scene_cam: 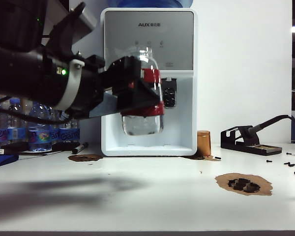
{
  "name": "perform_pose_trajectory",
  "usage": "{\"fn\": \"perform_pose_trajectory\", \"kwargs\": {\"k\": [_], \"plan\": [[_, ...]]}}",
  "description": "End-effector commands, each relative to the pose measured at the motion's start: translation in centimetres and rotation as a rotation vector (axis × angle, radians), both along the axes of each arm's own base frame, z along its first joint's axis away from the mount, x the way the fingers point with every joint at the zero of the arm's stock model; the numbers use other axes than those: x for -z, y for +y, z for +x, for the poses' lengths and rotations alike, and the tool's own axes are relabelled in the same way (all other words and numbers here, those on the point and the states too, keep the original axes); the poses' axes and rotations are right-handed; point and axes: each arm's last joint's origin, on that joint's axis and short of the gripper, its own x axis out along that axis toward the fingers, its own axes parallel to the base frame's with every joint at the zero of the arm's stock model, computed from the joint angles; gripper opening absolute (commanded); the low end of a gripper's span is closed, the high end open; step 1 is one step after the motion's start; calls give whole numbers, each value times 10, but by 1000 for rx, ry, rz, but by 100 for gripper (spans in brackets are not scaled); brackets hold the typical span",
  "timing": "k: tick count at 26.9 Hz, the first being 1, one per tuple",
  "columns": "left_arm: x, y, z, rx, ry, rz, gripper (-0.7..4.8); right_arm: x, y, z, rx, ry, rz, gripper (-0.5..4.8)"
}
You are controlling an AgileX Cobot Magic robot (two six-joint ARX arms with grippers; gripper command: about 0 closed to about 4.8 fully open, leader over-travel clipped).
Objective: Pick up the water bottle with two loops of red belts, then reach the front water dispenser and gently press the gray-black baffle horizontally to get a little water.
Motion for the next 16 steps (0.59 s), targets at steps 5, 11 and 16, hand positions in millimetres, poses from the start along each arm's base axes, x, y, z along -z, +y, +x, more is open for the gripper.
{"fn": "perform_pose_trajectory", "kwargs": {"k": [5,11,16], "plan": [[33,-5,5,14,40,71,-5,-1,-2,3,104,-38,-35,479],[56,-6,6,23,27,126,-5,7,-1,8,130,-49,-21,479],[72,-6,6,26,50,160,-5,16,1,13,140,-38,38,479]]}}
